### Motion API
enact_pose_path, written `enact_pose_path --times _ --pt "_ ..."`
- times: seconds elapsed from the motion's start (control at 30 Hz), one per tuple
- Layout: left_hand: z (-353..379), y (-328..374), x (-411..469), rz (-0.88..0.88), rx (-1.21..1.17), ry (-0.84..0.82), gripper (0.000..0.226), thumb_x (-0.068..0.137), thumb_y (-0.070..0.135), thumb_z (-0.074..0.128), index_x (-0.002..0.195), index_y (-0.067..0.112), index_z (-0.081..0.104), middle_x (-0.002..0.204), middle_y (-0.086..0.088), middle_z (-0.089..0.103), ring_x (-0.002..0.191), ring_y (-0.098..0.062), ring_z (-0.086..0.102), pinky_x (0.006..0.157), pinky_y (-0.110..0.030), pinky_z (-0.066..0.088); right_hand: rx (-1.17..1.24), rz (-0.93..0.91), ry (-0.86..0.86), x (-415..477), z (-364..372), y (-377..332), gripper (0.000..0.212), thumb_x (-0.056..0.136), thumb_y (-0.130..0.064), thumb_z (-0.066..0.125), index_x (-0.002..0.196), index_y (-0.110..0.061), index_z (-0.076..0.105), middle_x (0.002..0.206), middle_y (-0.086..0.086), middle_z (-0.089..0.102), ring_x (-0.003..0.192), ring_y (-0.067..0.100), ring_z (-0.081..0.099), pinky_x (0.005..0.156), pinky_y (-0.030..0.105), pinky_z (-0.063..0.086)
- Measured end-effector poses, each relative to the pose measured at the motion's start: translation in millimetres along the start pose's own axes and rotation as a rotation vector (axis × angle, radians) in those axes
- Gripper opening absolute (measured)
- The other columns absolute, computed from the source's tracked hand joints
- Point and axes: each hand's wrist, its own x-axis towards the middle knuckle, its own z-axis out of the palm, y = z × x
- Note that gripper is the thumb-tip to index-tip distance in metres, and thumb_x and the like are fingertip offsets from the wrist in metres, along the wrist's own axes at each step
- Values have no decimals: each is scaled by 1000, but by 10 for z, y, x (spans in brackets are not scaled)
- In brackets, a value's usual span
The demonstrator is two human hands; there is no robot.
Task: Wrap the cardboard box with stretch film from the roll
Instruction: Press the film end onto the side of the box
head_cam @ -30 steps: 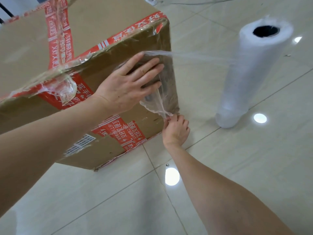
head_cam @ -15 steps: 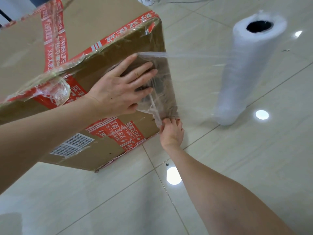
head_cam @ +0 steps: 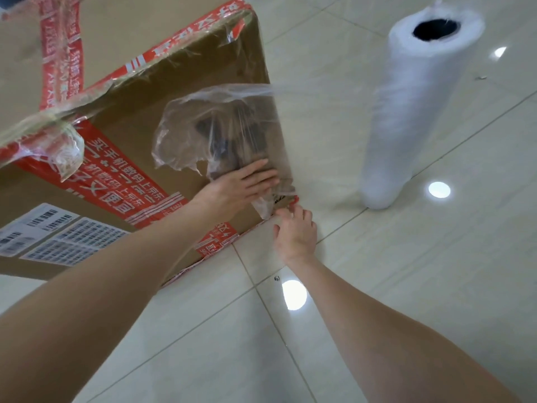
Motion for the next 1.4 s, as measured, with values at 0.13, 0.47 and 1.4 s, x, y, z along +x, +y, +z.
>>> enact_pose_path --times 0.13,0.47,1.4 --pt "-99 110 55 -9 -89 62 65 94 35 26 149 6 6 157 -19 0 144 -37 -9 102 -60 -26 4 12 33 -32 -21 50 31 89 -23 54 119 -23 56 128 5 47 117 26 40 91 36 36" --pt "-3 318 362 68 -104 -53 70 98 42 27 150 8 -8 158 -9 -13 144 -31 -15 106 -52 -22 -21 45 46 7 -168 178 30 93 -19 46 122 -24 52 122 3 47 116 25 41 90 34 39" --pt "-475 -1168 -738 -496 -25 178 75 95 46 13 144 1 -20 152 -18 -23 141 -32 -23 110 -55 -19 66 -228 403 -35 -1899 -744 52 88 -19 56 137 -23 38 139 7 35 121 26 39 96 35 38"
